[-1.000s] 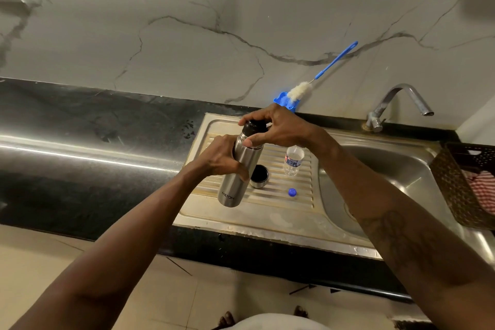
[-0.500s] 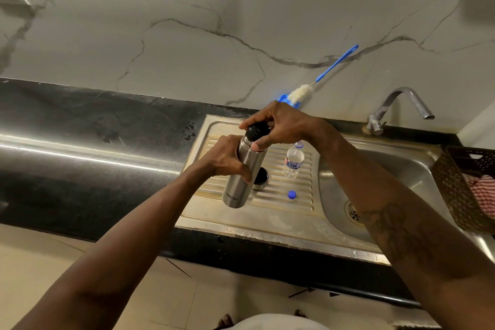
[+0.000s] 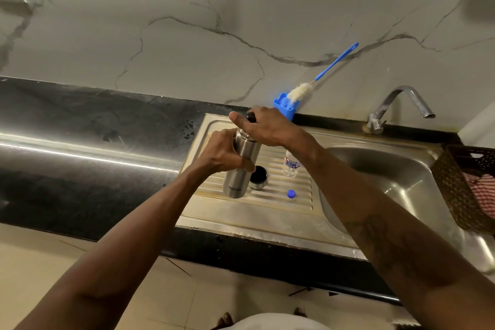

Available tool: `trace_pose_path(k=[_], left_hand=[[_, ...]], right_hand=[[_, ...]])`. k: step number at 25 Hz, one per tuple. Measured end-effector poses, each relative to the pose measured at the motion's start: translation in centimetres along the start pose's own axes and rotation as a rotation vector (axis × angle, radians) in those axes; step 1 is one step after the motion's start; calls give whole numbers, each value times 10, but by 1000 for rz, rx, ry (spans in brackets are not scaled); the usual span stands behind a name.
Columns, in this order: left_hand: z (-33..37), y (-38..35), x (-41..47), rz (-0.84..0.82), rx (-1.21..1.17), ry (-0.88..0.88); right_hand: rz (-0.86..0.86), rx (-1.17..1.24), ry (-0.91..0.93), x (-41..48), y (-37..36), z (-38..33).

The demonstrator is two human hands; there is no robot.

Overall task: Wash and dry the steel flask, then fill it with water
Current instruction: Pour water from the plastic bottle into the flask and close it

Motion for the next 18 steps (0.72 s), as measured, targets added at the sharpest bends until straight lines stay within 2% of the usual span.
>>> trace_pose_path(k=[2, 3, 5, 7, 9, 11, 13, 16, 18], left_hand=[[-4, 11, -1, -98, -80, -11], [-6, 16, 0, -130, -95, -17], [-7, 20, 2, -165, -93, -35], [-4, 17, -1, -67, -89, -40], [1, 13, -6, 93, -55, -33], [2, 10, -8, 164, 13, -20], [1, 14, -6, 105, 13, -21], [0, 28, -2, -114, -74, -60], [-3, 32, -1, -184, -96, -62]], right_hand=[[-165, 504, 138, -1, 0, 10], [-199, 669, 212, -1, 1, 16], [-143, 767, 304, -2, -1, 26], [106, 685, 290, -1, -5, 24], [374, 395, 176, -4, -8, 10], [514, 77, 89, -9, -12, -1], [442, 73, 57, -3, -16, 1], [37, 653, 196, 6, -21, 10], [-65, 782, 306, 6, -18, 16]])
Point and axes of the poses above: each hand's wrist, its own x-axis towards the middle knuckle, its own y-axis out of the back of the hand, z = x × y, the point moved 2 cm from there along x, towards the middle knuckle, and after that the axes turned 12 degrees about y, right-handed, at the moved point
